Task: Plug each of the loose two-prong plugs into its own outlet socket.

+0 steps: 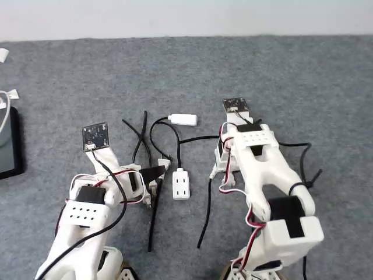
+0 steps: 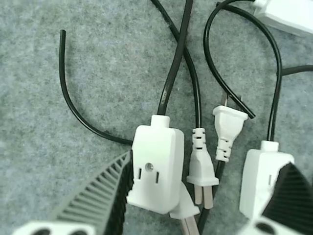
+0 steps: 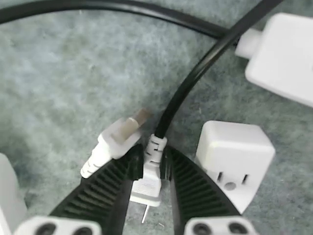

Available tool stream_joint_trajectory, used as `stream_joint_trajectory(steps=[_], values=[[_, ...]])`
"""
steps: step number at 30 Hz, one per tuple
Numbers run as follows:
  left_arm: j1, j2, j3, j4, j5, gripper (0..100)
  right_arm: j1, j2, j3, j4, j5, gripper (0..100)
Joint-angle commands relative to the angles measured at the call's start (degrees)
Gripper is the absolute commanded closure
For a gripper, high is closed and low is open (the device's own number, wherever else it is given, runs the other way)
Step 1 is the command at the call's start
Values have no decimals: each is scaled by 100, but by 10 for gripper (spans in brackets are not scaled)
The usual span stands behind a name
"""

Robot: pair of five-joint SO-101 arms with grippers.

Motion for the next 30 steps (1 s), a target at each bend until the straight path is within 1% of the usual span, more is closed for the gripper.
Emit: stream_joint_trajectory(steps=[1, 5, 9, 11, 15, 21, 23, 26, 30], values=[[35, -70, -22, -158, -79, 585, 48, 101, -369, 189, -62, 925], [44, -70, -22, -158, -79, 585, 40, 215, -510, 268, -62, 924], [44, -70, -22, -149, -79, 585, 31, 233, -519, 268, -44, 895], [44, -70, -22, -141, -79, 585, 31, 233, -519, 268, -35, 914], [44, -70, -22, -141, -79, 585, 31, 233, -519, 268, -26, 991], [62, -70, 31, -167, -88, 585, 66, 189, -519, 444, -26, 990], [185, -70, 57, -149, -88, 585, 66, 163, -554, 567, -26, 990], [290, -70, 66, -132, -255, 585, 40, -171, -677, 998, 149, 990], [308, -62, 66, -132, -343, 594, -48, -1147, -738, 1411, 202, 990]])
